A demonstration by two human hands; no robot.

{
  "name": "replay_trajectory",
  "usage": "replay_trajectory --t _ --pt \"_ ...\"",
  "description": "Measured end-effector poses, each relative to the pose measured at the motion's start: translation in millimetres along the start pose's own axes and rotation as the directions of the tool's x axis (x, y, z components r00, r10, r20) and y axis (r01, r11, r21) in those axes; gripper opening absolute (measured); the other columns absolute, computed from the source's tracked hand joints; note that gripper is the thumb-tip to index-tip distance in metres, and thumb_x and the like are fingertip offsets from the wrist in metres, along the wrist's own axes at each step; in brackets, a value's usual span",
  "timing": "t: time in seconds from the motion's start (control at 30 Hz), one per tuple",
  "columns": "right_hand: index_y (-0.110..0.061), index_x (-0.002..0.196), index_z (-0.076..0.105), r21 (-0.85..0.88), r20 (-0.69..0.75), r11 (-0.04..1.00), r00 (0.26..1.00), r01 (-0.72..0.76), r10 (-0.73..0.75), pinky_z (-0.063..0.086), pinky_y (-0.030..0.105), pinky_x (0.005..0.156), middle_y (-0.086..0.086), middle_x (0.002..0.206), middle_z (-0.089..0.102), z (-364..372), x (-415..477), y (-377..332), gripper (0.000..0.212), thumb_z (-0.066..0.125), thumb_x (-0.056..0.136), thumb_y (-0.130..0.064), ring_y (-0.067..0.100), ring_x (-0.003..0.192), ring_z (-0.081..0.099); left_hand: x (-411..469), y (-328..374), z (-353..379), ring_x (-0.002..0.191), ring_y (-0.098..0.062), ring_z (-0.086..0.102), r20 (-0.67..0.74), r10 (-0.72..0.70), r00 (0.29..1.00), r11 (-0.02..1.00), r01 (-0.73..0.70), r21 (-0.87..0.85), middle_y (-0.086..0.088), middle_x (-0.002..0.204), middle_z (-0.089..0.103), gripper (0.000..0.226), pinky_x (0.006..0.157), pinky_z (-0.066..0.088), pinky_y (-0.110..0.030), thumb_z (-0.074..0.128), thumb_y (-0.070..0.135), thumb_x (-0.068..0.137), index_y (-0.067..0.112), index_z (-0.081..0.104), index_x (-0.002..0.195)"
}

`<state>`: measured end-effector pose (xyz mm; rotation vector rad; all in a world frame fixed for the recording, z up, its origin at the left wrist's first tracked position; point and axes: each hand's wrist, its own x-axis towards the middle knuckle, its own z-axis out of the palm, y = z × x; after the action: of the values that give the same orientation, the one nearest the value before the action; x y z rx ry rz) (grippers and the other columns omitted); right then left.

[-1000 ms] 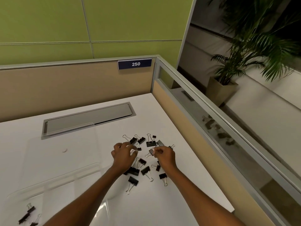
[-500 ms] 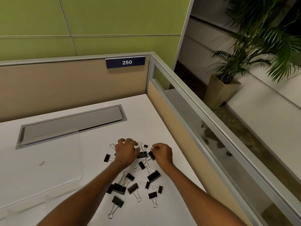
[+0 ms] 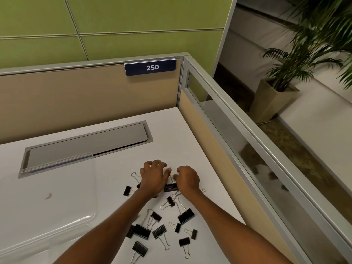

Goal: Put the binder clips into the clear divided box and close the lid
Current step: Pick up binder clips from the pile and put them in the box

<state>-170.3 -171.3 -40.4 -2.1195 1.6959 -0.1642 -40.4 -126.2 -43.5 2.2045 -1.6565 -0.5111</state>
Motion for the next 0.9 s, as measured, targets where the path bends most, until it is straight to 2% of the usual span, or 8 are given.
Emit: replay_trajectory --t 0.1,0.5,0.63,0.73,0.83,0.9 --pt "-0.006 0.098 0.067 -0.063 0.0 0.998 1.0 0.024 -0.025 0.041 0.029 0.07 0.013 0.106 0.065 3 -2 -3 0.017 0.056 0.094 -0.017 0.028 0.096 0.062 -2 0 -1 0.128 -0.029 0.029 -0.016 -0.018 1.0 0.999 0.018 -0.031 0.0 0.139 0.046 0.079 0.097 0.028 -0.046 0.005 0.067 0.076 0.026 0.054 0.122" --pt "-0.006 0.101 0.06 -0.131 0.052 0.991 0.998 0.031 -0.025 0.05 0.03 0.077 0.012 0.106 0.064 1 -12 -21 0.013 0.06 0.088 -0.005 0.025 0.097 0.062 -27 -7 -23 0.134 -0.03 0.026 -0.093 -0.019 0.995 0.999 0.015 -0.043 -0.005 0.147 0.037 0.078 0.103 0.026 -0.049 0.008 0.067 0.079 0.025 0.045 0.134" --pt "-0.006 0.106 0.056 -0.028 0.008 0.999 0.999 -0.032 0.032 0.046 0.028 0.069 0.011 0.106 0.066 -1 -14 -23 0.015 0.057 0.092 -0.007 0.025 0.095 0.064 -37 -15 -33 0.139 -0.03 0.02 -0.1 -0.04 0.994 0.999 0.039 -0.005 -0.005 0.151 0.031 0.079 0.107 0.023 -0.049 0.006 0.067 0.08 0.026 0.039 0.138" --pt "-0.007 0.111 0.059 0.129 -0.02 0.983 0.991 -0.128 0.132 0.045 0.026 0.067 0.012 0.109 0.068 -6 -15 -26 0.019 0.058 0.092 -0.008 0.027 0.098 0.065 -48 -23 -43 0.141 -0.031 0.015 -0.104 -0.049 0.993 0.998 0.053 0.036 -0.005 0.154 0.026 0.078 0.108 0.021 -0.051 0.005 0.067 0.081 0.025 0.034 0.14" --pt "-0.009 0.11 0.062 0.322 -0.017 0.926 0.977 -0.196 0.213 0.043 0.025 0.068 0.011 0.108 0.069 -14 -20 -35 0.02 0.061 0.09 -0.008 0.026 0.097 0.065 -61 -34 -55 0.142 -0.033 0.014 -0.129 -0.049 0.99 0.993 0.062 0.099 -0.007 0.154 0.024 0.077 0.108 0.022 -0.052 0.006 0.067 0.083 0.024 0.031 0.142" --pt "-0.01 0.102 0.066 0.452 0.013 0.87 0.977 -0.195 0.212 0.049 0.026 0.068 0.01 0.103 0.071 -16 -26 -46 0.015 0.065 0.087 -0.008 0.024 0.09 0.067 -72 -44 -63 0.142 -0.033 0.014 -0.142 -0.067 0.988 0.987 0.086 0.133 -0.008 0.155 0.023 0.078 0.108 0.023 -0.052 0.006 0.068 0.083 0.024 0.029 0.143"
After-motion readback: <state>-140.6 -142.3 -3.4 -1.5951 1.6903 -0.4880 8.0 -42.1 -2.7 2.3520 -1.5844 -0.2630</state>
